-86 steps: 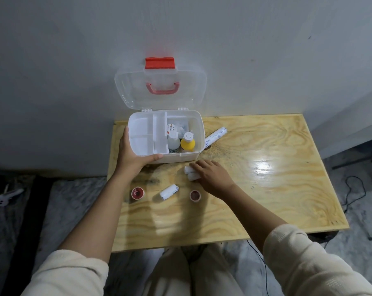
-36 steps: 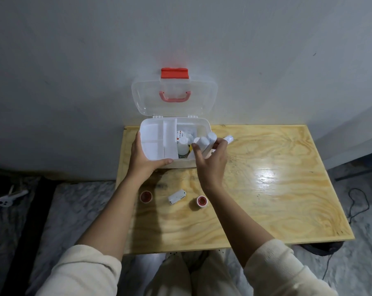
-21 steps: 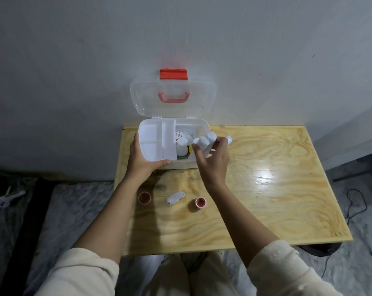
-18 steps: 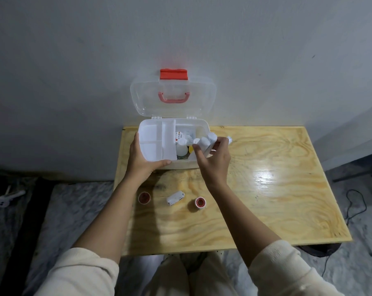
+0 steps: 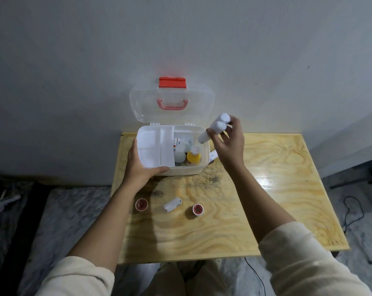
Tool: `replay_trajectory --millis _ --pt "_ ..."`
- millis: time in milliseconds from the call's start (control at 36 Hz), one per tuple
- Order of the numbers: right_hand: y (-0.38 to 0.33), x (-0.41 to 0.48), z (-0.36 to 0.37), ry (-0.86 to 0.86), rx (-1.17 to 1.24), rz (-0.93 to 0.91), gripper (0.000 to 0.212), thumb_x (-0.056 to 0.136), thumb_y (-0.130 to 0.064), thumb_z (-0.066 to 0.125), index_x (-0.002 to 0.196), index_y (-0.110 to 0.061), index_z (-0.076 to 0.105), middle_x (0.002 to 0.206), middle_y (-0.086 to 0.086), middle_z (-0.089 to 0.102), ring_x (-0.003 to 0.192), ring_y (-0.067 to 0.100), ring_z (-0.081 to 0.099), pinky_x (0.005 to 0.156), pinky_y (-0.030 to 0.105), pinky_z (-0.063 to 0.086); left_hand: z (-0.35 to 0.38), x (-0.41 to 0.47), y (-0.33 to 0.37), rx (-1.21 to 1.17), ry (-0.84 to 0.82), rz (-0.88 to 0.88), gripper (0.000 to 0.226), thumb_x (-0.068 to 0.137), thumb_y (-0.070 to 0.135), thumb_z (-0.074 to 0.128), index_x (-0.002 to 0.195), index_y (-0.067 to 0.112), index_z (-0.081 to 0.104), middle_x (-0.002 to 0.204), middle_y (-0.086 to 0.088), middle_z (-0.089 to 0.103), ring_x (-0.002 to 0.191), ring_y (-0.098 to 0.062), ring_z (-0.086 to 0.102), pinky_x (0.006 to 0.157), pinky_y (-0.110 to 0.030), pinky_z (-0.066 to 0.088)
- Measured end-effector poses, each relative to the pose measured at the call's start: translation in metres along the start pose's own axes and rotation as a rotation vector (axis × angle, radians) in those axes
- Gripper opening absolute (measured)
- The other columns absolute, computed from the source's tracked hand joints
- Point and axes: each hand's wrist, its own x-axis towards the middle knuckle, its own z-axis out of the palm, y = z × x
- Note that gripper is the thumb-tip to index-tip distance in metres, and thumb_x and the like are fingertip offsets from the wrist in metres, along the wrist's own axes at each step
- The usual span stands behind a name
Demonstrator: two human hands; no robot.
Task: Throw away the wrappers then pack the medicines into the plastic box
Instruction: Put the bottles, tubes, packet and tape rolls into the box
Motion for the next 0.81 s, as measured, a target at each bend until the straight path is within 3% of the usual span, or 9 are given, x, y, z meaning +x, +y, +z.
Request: replay_trajectory --millis 83,194,333,472,556,639,806 --pt "0.006 0.008 0.002 -0.144 -0.031 0.047 0.041 0.079 -0.003 0.069 0.113 -0.009 0.047 0.109 0.006 0.056 0.101 0.018 0.057 0.089 0.025 0.053 0.000 0.001 -0.002 -0.012 0.000 0.000 0.107 0.048 0.018 0.095 0.136 0.024 0.034 0.130 0.007 0.047 0.117 -0.012 0.046 0.088 -0.025 0.043" --pt "0.007 0.016 0.002 -0.257 -0.096 0.037 0.042 0.080 -0.005 0.069 0.116 -0.011 0.048 0.111 0.000 0.056 0.103 0.013 0.055 0.078 0.008 0.050 0.001 0.001 -0.003 -0.022 0.001 0.007 0.104 0.050 0.015 0.094 0.134 0.025 0.035 0.126 0.010 0.046 0.115 -0.009 0.045 0.079 -0.012 0.038" --pt "0.006 0.021 0.000 -0.329 -0.098 0.018 0.039 0.079 0.000 0.067 0.113 -0.011 0.050 0.105 0.000 0.057 0.096 0.011 0.055 0.074 0.007 0.048 0.000 0.002 -0.006 -0.018 -0.002 0.016 0.104 0.049 0.019 0.095 0.134 0.027 0.036 0.129 0.009 0.047 0.117 -0.010 0.047 0.082 -0.015 0.040" --pt "0.010 0.019 -0.004 -0.354 -0.079 -0.003 0.037 0.079 0.003 0.065 0.111 -0.007 0.049 0.103 0.004 0.057 0.093 0.013 0.057 0.067 0.008 0.047 0.001 0.002 -0.006 -0.023 0.005 0.006 0.107 0.049 0.017 0.094 0.137 0.025 0.034 0.132 0.008 0.045 0.119 -0.010 0.045 0.082 -0.012 0.038" --pt "0.015 0.017 -0.004 -0.342 -0.105 0.005 0.037 0.078 0.002 0.067 0.109 -0.010 0.050 0.101 0.002 0.058 0.093 0.013 0.057 0.070 0.009 0.048 0.001 0.001 -0.004 -0.030 0.003 0.007 0.105 0.051 0.014 0.093 0.137 0.023 0.034 0.130 0.008 0.045 0.117 -0.009 0.044 0.080 -0.010 0.037" --pt "0.022 0.017 -0.003 -0.327 -0.197 0.013 0.041 0.076 -0.005 0.072 0.109 -0.013 0.049 0.104 -0.002 0.058 0.097 0.013 0.055 0.082 0.020 0.047 0.001 0.000 -0.001 -0.031 -0.002 0.017 0.103 0.051 0.012 0.093 0.136 0.022 0.035 0.130 0.007 0.046 0.116 -0.008 0.045 0.079 -0.010 0.037" --pt "0.034 0.021 0.004 -0.390 -0.478 -0.090 0.053 0.075 -0.015 0.071 0.120 -0.018 0.042 0.111 0.010 0.060 0.097 0.028 0.052 0.077 0.037 0.045 0.000 -0.001 0.000 -0.014 0.001 0.015 0.103 0.051 0.012 0.093 0.136 0.021 0.036 0.129 0.007 0.047 0.116 -0.009 0.045 0.079 -0.010 0.037"
